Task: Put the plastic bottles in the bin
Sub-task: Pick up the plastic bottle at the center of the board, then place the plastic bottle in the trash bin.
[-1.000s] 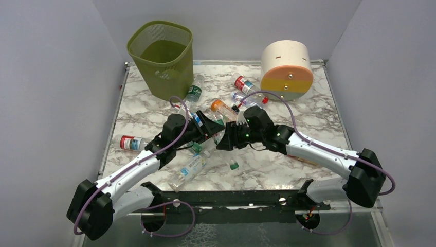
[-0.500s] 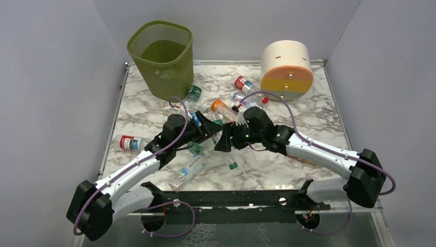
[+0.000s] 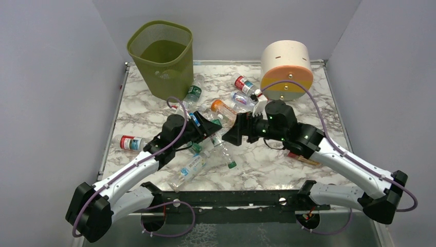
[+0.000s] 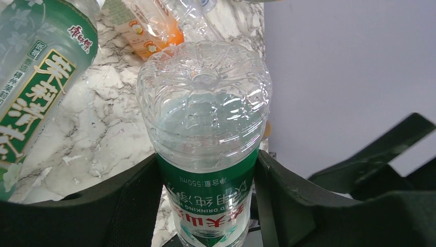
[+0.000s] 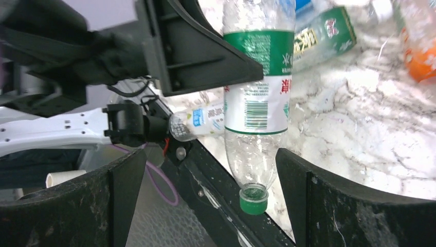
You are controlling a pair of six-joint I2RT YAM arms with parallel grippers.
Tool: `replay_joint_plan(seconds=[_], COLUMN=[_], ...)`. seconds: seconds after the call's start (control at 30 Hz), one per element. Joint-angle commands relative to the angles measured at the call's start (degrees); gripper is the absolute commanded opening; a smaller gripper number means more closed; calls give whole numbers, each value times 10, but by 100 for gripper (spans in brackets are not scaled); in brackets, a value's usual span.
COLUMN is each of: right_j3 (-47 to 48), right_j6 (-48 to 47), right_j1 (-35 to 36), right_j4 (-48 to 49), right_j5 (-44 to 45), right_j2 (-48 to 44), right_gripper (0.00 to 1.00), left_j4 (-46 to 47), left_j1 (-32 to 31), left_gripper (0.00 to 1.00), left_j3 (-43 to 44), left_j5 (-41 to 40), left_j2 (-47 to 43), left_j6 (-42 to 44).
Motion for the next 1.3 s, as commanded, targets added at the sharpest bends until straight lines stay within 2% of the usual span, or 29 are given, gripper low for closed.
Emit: replay_joint_plan(seconds=[0.0,0.23,0.63,0.87,1.27], right_j3=[36,35,34,15,-28], right_j6=[-18,-13,-10,-3,8], right_j1=[4,4,4,4,4], right_j4=[-71,-86,-110,-115,-108], right_j5=[54,58,75,80,73], right_j2=[-30,-52,-80,-103,-134], right_gripper=[100,100,100,100,100], left_j4=[-19,-45,-95,-110,-130], left_j1=[-2,-2,18,66,209], left_gripper=[63,64,64,64,64], left_j3=[25,80,259,351,548], left_j5=[-21,-37,-69,-61,-9], left_j2=[-14,3,79,128,225], left_j6=[18,50,133,162,194])
